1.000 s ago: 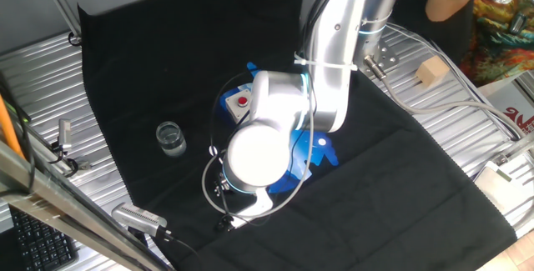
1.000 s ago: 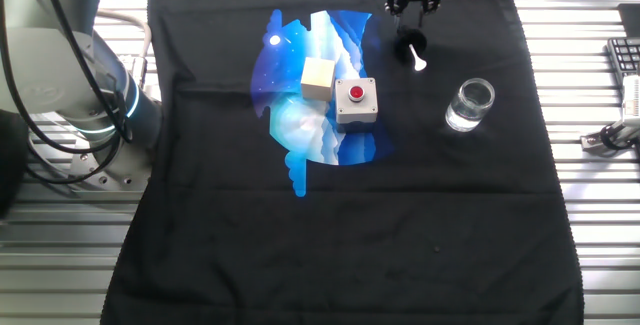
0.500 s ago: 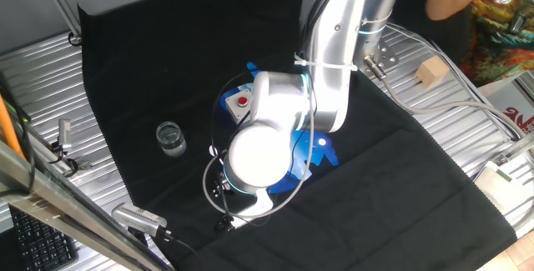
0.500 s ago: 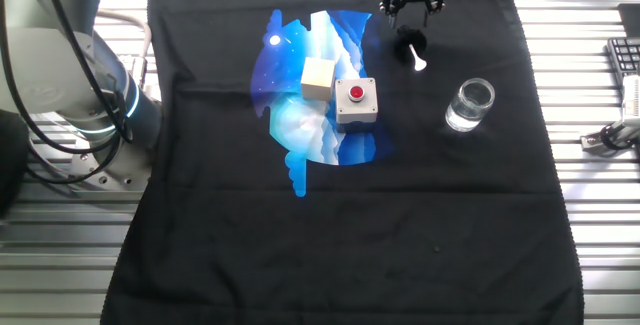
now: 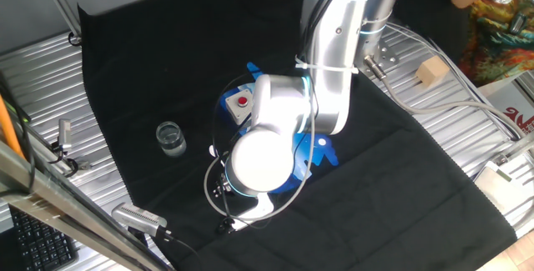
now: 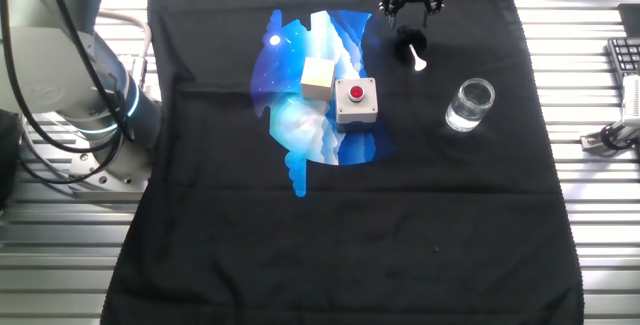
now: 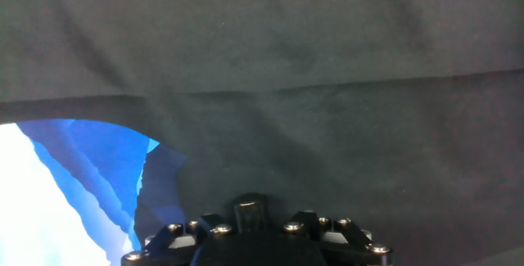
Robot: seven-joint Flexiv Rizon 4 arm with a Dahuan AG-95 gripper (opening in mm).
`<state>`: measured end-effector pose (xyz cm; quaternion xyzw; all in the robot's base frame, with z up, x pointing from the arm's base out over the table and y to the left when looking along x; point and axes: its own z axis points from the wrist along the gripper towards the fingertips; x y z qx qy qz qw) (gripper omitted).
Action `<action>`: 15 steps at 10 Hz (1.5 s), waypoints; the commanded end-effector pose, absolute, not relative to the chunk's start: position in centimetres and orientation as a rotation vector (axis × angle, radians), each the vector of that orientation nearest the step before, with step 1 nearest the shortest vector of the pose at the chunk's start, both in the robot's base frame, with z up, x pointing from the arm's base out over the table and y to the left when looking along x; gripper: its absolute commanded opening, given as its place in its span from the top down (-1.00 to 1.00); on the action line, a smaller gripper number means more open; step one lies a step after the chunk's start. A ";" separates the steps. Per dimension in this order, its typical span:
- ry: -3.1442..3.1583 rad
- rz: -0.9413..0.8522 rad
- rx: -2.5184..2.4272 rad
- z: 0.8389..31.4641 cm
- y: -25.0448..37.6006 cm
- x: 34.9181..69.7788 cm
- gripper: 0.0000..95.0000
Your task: Screw the lid onto the jar
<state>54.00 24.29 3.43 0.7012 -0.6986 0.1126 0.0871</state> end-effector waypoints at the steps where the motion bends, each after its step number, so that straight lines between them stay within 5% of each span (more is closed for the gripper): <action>1: -2.082 0.340 2.084 3.4 24.3 54.0 -0.20; 15: -2.083 0.368 2.070 2.4 23.9 53.8 -0.20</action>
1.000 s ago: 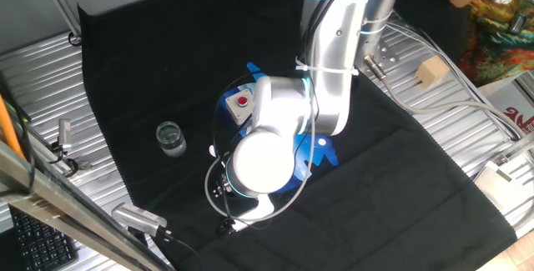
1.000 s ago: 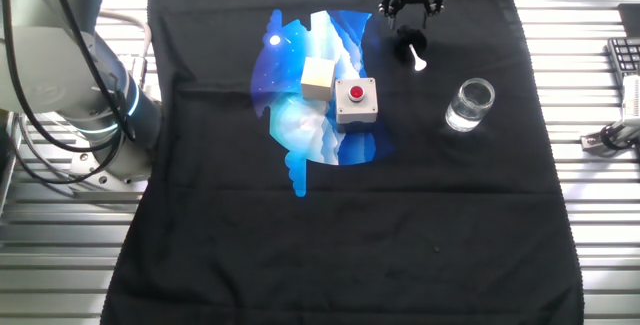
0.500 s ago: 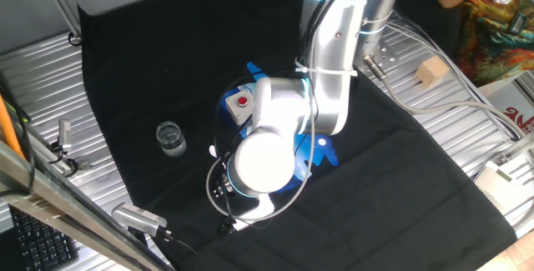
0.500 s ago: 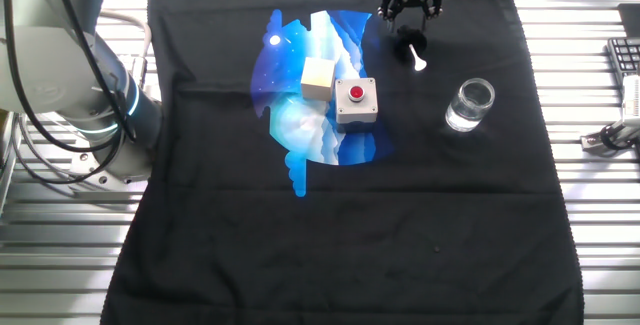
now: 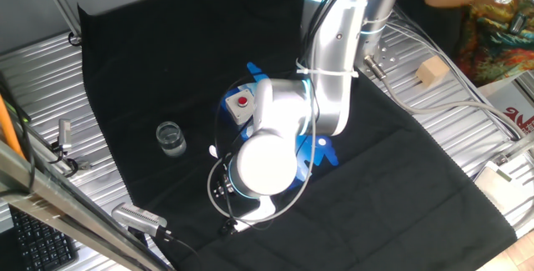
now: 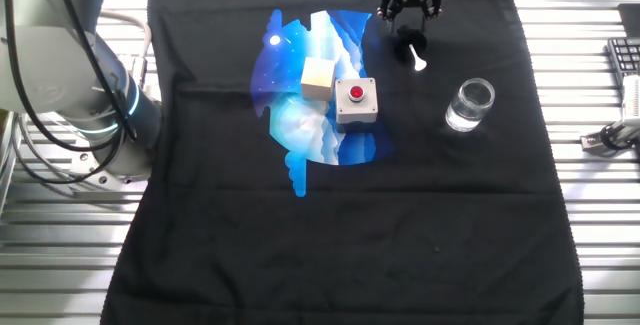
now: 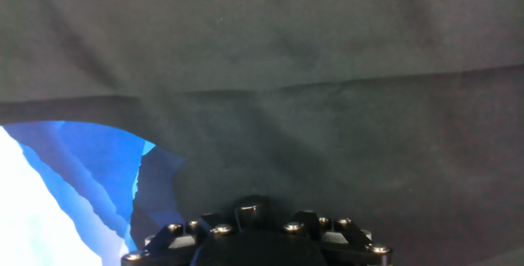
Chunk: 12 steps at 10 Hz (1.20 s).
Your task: Screw the lid onto the jar
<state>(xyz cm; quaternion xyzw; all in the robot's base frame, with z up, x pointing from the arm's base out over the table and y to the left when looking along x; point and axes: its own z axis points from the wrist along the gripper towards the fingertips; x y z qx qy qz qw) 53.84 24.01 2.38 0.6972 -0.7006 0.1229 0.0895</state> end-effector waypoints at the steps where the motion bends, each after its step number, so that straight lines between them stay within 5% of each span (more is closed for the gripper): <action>1: -2.083 0.368 2.071 2.4 23.9 53.8 -0.20; 11: -2.092 0.376 2.070 1.8 23.1 53.6 -0.20; 12: -2.094 0.379 2.069 1.8 23.1 53.6 0.20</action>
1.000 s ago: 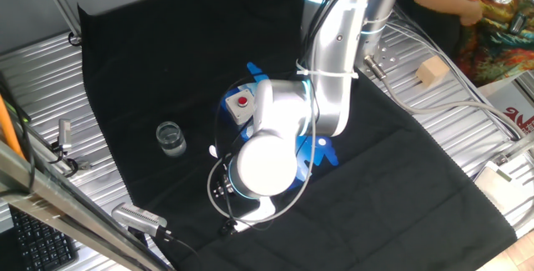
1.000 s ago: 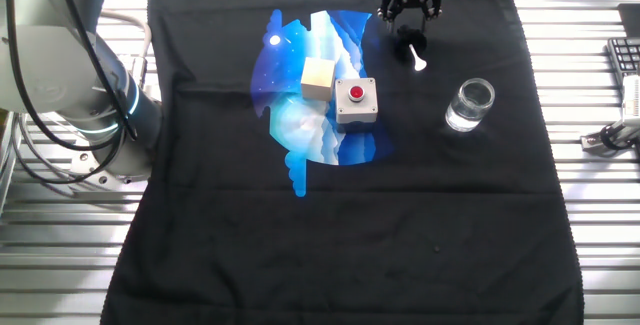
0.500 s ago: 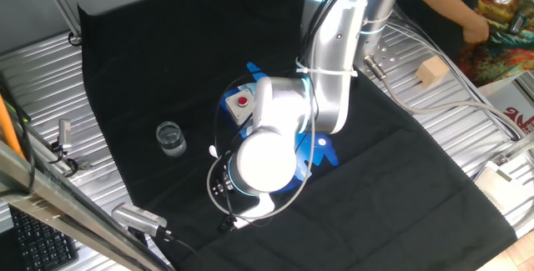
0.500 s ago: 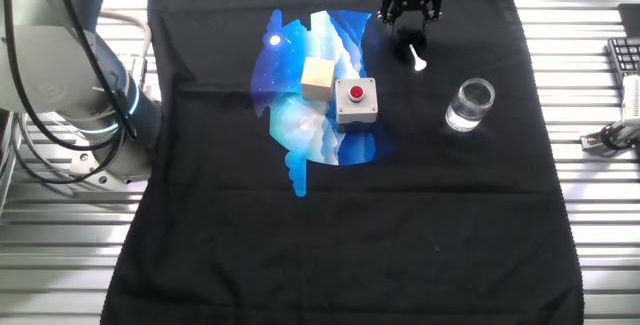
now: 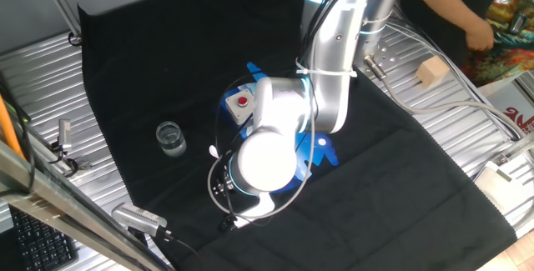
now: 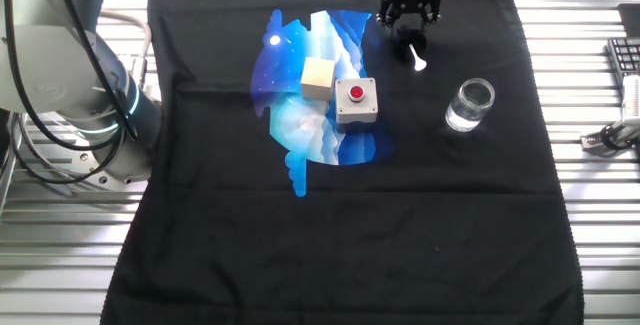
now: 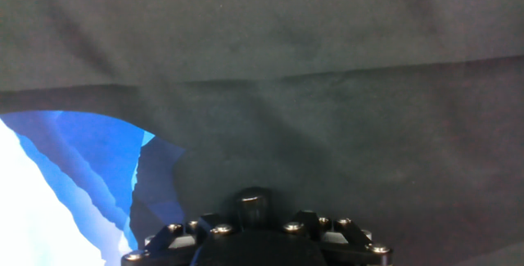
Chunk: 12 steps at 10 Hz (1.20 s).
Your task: Screw the lid onto the jar
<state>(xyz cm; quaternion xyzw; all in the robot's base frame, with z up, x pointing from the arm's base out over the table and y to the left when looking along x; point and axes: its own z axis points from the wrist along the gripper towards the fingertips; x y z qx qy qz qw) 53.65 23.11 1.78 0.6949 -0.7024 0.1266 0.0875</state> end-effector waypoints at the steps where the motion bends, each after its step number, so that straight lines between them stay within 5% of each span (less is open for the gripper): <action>1: -2.096 0.379 2.067 1.7 23.1 53.6 0.20; 12: -2.095 0.398 2.056 0.9 23.0 53.5 0.20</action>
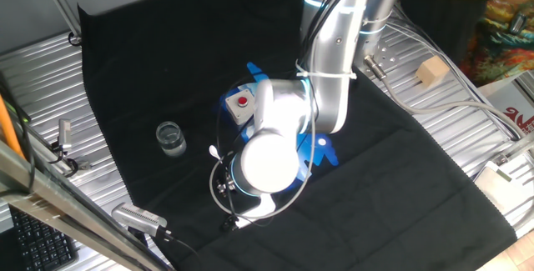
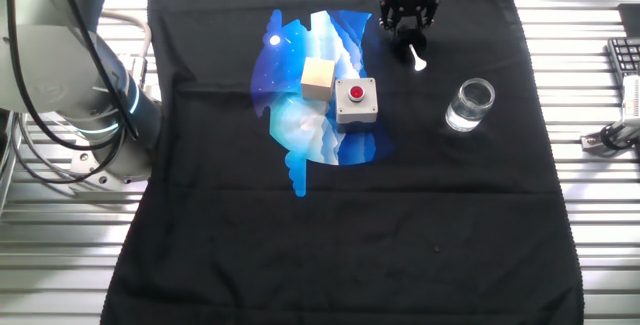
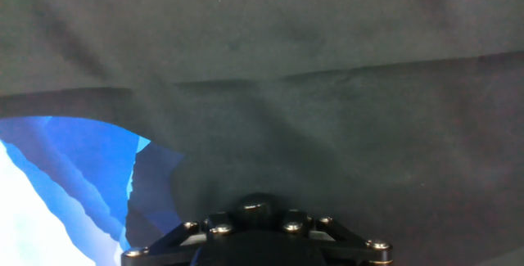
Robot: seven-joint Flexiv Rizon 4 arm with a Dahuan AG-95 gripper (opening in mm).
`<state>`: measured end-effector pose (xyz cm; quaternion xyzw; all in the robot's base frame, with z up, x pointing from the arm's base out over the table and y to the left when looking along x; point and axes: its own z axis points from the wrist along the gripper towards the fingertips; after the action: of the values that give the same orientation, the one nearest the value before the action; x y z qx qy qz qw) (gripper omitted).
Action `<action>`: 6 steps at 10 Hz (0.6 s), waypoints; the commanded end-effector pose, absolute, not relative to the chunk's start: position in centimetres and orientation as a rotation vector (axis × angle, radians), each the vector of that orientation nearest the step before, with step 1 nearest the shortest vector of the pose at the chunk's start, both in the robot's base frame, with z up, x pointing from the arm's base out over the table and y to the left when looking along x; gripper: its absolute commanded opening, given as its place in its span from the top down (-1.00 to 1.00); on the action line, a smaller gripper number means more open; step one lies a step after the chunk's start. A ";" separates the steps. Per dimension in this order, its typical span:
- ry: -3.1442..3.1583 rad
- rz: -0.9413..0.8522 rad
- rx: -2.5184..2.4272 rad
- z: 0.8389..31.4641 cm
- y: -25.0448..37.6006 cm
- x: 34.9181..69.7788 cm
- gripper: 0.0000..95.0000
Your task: Screw the lid onto the jar
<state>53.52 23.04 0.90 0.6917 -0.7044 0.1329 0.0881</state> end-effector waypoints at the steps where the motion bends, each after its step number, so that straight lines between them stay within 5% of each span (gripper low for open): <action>1: -2.093 0.400 2.055 0.9 23.0 53.5 0.20; 6: -2.082 0.418 2.043 0.8 23.0 53.5 0.20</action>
<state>53.53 23.05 0.77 0.6903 -0.7029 0.1411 0.0978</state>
